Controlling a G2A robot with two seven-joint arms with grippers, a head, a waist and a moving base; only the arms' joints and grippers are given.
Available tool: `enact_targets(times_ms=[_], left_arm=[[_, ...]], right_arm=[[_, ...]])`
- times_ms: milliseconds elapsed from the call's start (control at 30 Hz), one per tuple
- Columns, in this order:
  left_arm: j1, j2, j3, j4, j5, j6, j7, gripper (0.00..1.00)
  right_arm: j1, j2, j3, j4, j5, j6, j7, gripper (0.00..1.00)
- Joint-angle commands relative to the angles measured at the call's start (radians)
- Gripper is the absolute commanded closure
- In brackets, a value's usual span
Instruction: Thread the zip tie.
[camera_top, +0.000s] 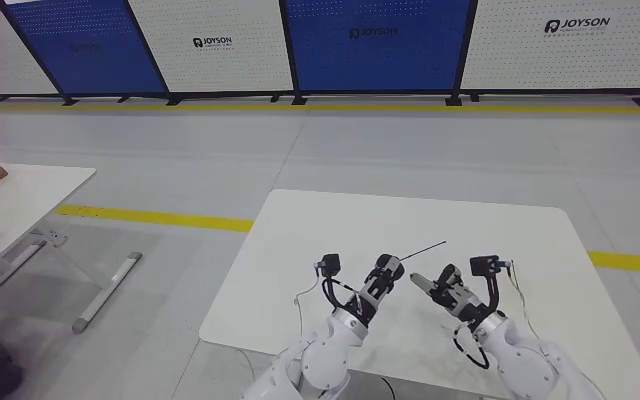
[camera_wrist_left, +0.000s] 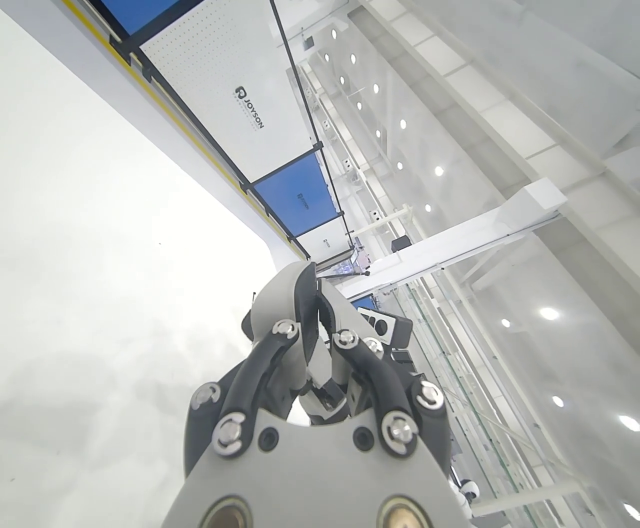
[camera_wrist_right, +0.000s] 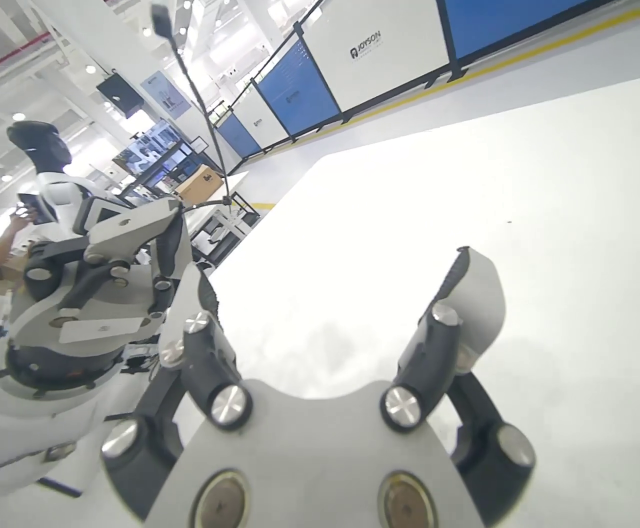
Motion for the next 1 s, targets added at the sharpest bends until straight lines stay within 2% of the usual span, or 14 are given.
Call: enact_targets(times_ms=[0,33,200,633,967], left_arm=[[0.0,0.0,0.001,-0.001,0.006,-0.001,-0.001,1.0],[0.0,0.0,0.002,-0.001,0.01,0.0,-0.001,1.0],[-0.001,0.0,0.005,0.001,0.022,0.005,0.002,1.0],[-0.012,-0.002,0.017,0.013,0.038,0.013,-0.003,1.0],[-0.019,-0.004,0.027,0.027,0.057,0.015,-0.002,1.0]], right_arm=[[0.004,-0.002,0.0,0.0,0.021,-0.003,0.01,0.55],[0.006,-0.003,-0.001,0.0,0.026,-0.005,0.014,0.59],[0.012,-0.005,0.001,-0.003,0.054,-0.023,0.045,0.66],[0.023,-0.01,0.006,-0.016,0.095,-0.049,0.083,0.69],[0.032,-0.014,0.002,-0.013,0.085,-0.052,0.092,0.71]])
